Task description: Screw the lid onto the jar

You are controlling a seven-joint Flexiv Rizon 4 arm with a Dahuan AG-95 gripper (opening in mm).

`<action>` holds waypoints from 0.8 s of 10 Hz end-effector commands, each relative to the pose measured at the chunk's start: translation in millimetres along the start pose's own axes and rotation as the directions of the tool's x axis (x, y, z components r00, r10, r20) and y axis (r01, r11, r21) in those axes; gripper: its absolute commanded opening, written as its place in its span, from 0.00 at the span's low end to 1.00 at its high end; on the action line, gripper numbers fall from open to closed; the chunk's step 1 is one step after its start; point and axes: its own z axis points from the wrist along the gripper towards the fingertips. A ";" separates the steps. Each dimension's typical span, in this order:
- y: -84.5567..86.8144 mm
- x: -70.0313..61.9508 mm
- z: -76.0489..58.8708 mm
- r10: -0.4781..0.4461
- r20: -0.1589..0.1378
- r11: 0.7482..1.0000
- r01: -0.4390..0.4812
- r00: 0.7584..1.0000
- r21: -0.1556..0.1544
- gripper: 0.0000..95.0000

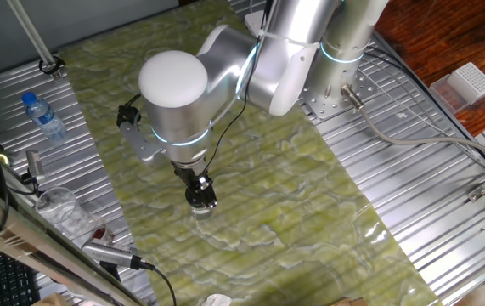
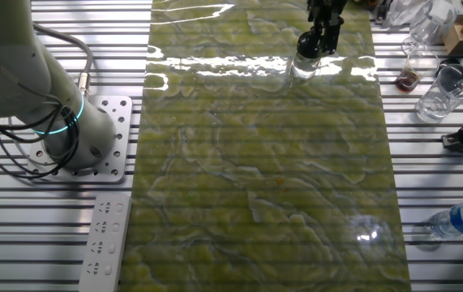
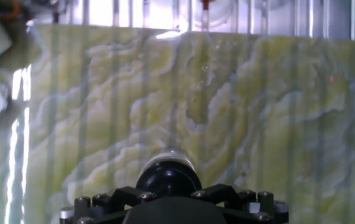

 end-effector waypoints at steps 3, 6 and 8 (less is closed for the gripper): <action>0.6 -2.8 -8.8 -0.157 -0.026 0.987 0.158 0.987 0.003 1.00; 1.3 -5.3 -15.7 -0.181 -0.021 0.983 0.181 0.983 -0.003 1.00; 1.3 -5.6 -16.4 -0.184 -0.018 0.983 0.184 0.983 -0.010 1.00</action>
